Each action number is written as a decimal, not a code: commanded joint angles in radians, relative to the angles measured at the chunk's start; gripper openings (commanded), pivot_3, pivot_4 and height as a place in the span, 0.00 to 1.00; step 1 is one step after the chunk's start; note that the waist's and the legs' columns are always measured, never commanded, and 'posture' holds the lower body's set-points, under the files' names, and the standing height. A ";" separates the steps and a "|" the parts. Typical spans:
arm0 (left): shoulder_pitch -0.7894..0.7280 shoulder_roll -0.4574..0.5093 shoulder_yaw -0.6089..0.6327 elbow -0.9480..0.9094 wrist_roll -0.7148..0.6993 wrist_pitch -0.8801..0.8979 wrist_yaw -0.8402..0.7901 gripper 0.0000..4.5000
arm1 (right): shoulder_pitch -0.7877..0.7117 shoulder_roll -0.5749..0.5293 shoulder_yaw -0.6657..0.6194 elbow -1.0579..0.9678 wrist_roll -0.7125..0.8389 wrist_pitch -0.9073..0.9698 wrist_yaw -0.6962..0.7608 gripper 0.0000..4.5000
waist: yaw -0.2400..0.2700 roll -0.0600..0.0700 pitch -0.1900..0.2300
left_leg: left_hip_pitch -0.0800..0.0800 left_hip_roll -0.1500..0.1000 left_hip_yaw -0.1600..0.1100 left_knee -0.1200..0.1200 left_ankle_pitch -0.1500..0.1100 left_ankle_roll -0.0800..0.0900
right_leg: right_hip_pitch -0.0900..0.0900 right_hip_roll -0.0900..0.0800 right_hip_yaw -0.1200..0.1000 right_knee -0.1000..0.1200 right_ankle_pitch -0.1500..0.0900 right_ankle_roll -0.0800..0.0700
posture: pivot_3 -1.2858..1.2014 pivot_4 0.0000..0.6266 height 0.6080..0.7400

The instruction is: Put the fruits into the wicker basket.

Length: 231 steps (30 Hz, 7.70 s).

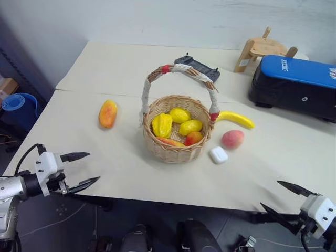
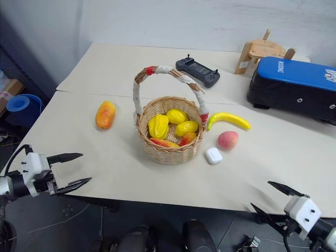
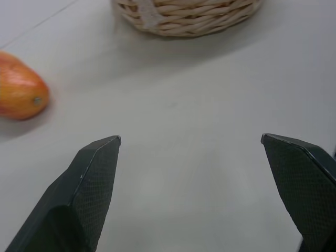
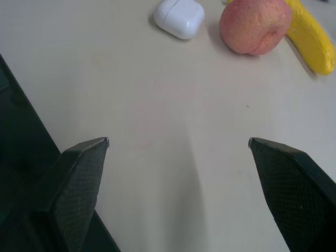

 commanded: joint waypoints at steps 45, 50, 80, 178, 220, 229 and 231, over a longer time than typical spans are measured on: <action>-0.197 -0.120 -0.201 -0.448 -0.279 0.445 0.127 1.00 | -0.582 0.117 0.362 -0.197 0.028 0.809 -0.382 0.52 | 0.007 0.000 -0.001 | -0.004 0.000 -0.001 0.004 0.005 -0.004 | -0.003 0.002 0.001 0.003 0.000 0.001 | 0.52 0.24 1.00; -0.214 -0.134 -0.215 -0.449 -0.281 0.441 0.126 1.00 | -0.380 0.036 0.061 -0.298 0.205 0.779 -0.241 0.52 | 0.022 0.001 0.000 | -0.005 0.000 -0.001 0.003 0.004 -0.003 | -0.003 0.003 0.001 0.001 -0.001 0.001 | 0.52 0.24 1.00; -0.226 -0.068 -0.042 -0.184 -0.176 0.336 0.096 1.00 | -0.492 -0.063 -0.048 0.110 0.178 0.254 -0.127 0.99 | -0.006 0.005 0.001 | -0.003 0.001 0.001 0.002 0.009 -0.005 | -0.001 0.006 0.006 0.000 0.001 0.004 | 0.52 0.24 1.00; -0.965 -0.184 -0.347 0.029 -0.153 0.559 -0.192 0.89 | -0.134 0.169 -0.051 -0.346 0.159 0.208 -0.219 1.00 | 0.024 -0.005 0.000 | -0.023 0.004 -0.001 0.020 0.015 -0.006 | -0.014 0.005 0.014 0.016 0.001 0.009 | 0.52 0.24 1.00; -0.620 0.015 -0.088 -0.154 -0.344 0.592 -0.099 1.00 | -0.982 -0.004 0.353 0.438 0.063 0.640 -0.061 0.91 | 0.018 -0.001 0.000 | -0.024 0.003 -0.001 0.020 0.014 -0.005 | -0.016 0.003 0.014 0.019 0.000 0.007 | 0.52 0.24 1.00; -0.624 0.011 -0.100 -0.134 -0.344 0.592 -0.127 1.00 | -0.808 -0.088 0.212 0.036 0.299 0.788 0.052 0.58 | 0.021 0.000 0.001 | -0.024 0.004 -0.001 0.019 0.014 -0.006 | -0.016 0.003 0.013 0.018 0.000 0.007 | 0.52 0.24 1.00; -0.621 0.008 -0.102 -0.130 -0.344 0.591 -0.134 1.00 | -0.767 -0.156 0.178 -0.154 0.436 0.940 0.053 0.58 | 0.022 0.001 0.001 | -0.024 0.003 -0.001 0.019 0.014 -0.006 | -0.016 0.003 0.014 0.018 0.000 0.007 | 0.52 0.24 1.00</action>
